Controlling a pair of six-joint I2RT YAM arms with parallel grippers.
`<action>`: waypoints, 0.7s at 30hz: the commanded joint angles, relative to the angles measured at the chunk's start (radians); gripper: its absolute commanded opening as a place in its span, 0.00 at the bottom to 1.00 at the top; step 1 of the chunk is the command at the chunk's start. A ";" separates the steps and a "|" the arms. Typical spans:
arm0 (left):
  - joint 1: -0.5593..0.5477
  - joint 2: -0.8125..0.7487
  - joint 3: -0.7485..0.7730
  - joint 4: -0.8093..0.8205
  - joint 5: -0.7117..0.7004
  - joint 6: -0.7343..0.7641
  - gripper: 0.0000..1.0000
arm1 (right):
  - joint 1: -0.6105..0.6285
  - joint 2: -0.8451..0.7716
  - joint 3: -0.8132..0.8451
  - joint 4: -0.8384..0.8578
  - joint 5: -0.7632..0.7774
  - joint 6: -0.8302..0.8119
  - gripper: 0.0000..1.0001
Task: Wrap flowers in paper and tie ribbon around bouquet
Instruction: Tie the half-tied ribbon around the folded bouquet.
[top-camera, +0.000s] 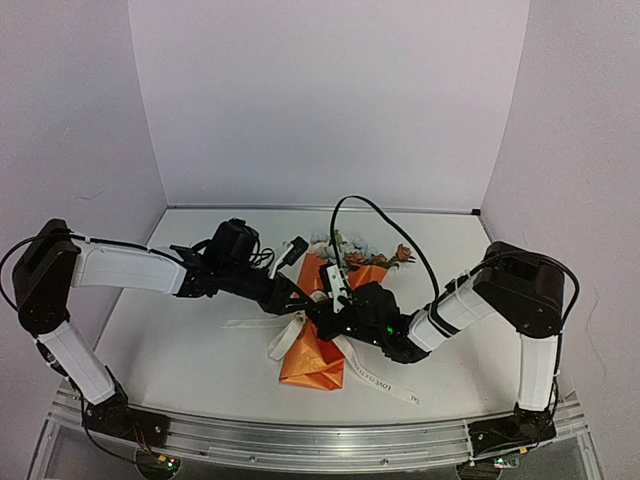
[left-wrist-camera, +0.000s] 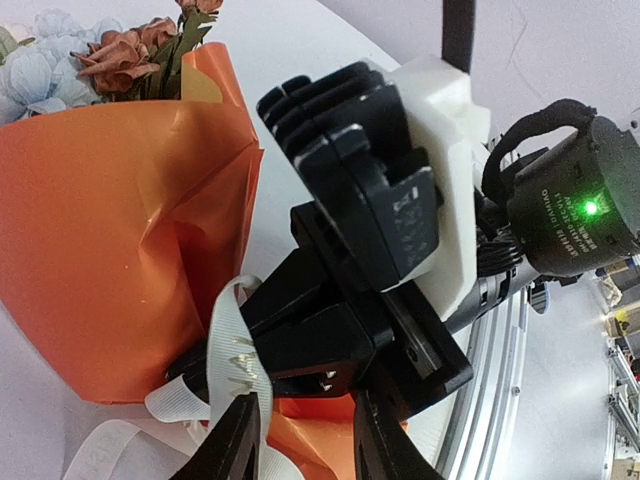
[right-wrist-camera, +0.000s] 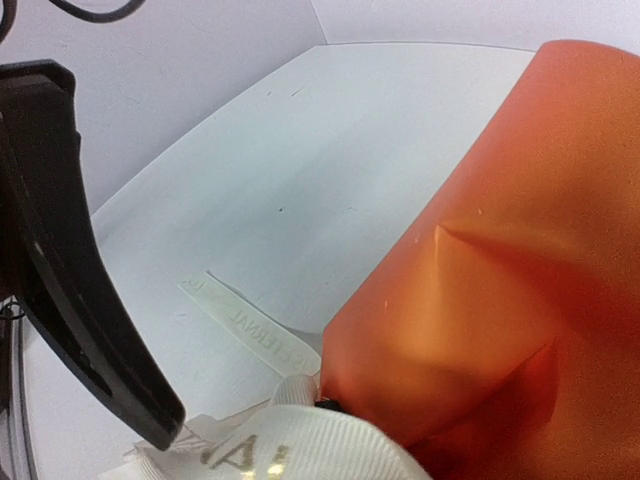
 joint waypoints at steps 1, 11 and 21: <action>0.005 -0.057 0.009 0.000 -0.022 0.000 0.37 | 0.001 -0.042 0.032 0.019 -0.012 -0.021 0.01; 0.023 -0.125 -0.021 0.028 -0.147 -0.051 0.40 | 0.002 -0.036 0.033 0.019 -0.010 -0.017 0.01; 0.104 0.016 0.082 -0.128 -0.182 -0.135 0.36 | 0.002 -0.036 0.032 0.019 -0.007 -0.014 0.01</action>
